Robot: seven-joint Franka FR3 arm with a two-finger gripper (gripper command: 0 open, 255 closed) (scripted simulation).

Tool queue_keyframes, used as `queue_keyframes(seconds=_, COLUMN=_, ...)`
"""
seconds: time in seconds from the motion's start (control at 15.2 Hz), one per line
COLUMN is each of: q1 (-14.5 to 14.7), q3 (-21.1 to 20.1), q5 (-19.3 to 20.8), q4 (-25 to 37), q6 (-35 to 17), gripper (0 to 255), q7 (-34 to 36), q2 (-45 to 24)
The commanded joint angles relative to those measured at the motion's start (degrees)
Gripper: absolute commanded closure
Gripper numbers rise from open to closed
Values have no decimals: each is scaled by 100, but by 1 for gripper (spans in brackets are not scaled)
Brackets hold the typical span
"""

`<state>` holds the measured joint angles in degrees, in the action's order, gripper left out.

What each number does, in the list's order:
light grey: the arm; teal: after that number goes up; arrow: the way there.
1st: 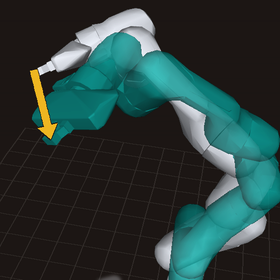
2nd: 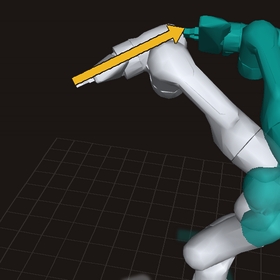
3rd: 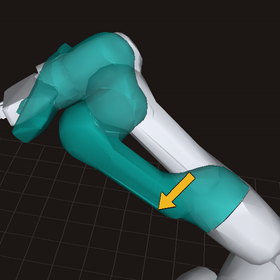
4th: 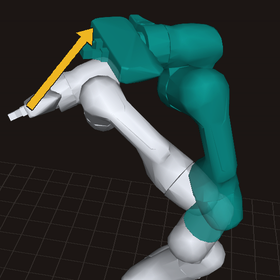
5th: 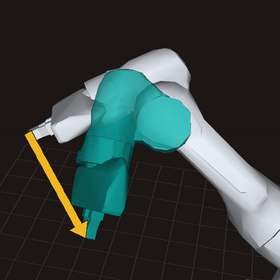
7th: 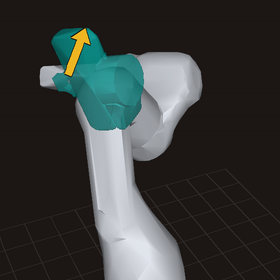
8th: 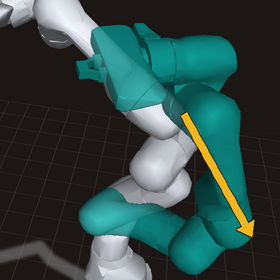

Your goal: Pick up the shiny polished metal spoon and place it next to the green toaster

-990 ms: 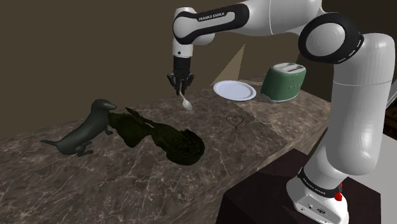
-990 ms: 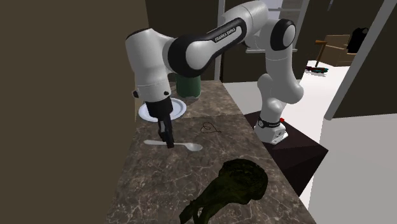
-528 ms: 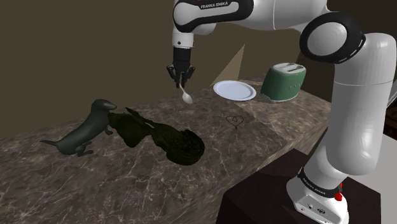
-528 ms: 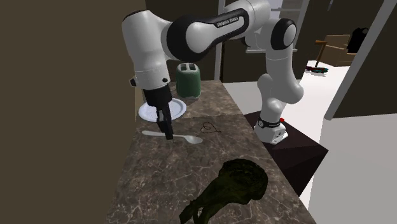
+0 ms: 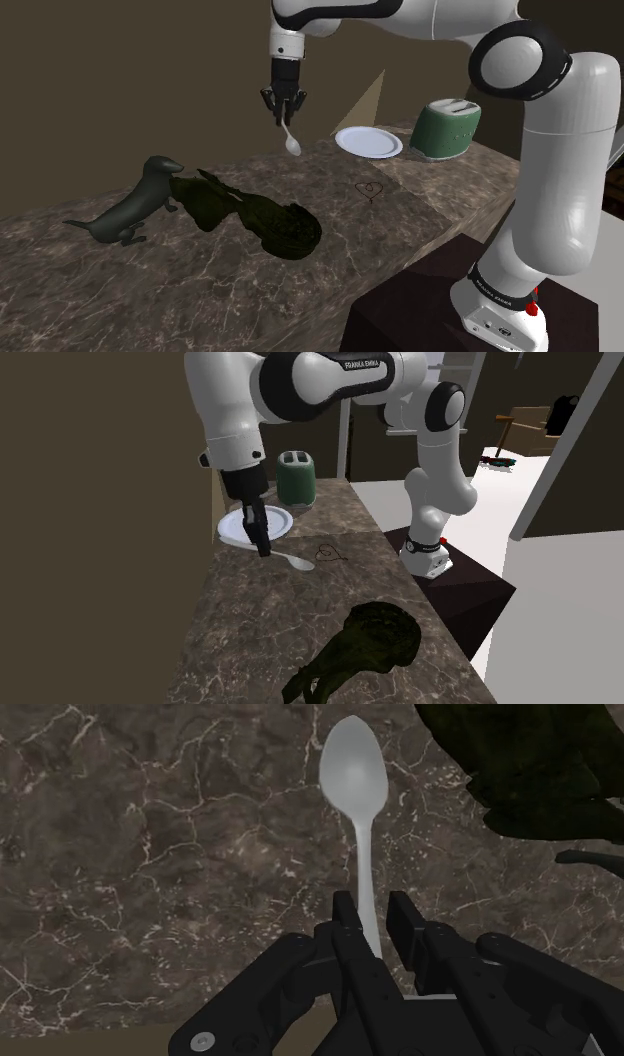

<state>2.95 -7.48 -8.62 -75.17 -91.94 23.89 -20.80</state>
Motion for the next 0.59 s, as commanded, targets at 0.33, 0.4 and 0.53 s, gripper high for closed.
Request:
queue_keyframes(seconds=0.33, q1=14, q3=-9, q5=19, q4=798, q6=636, gripper=255, q7=111, q2=-156)
queue_keyframes(seconds=0.4, q1=17, q3=-10, q5=22, q4=927, q6=730, gripper=255, q7=128, q2=-189)
queue_keyframes(seconds=0.53, q1=25, q3=-13, q5=29, q4=1201, q6=925, gripper=255, q7=163, q2=-265)
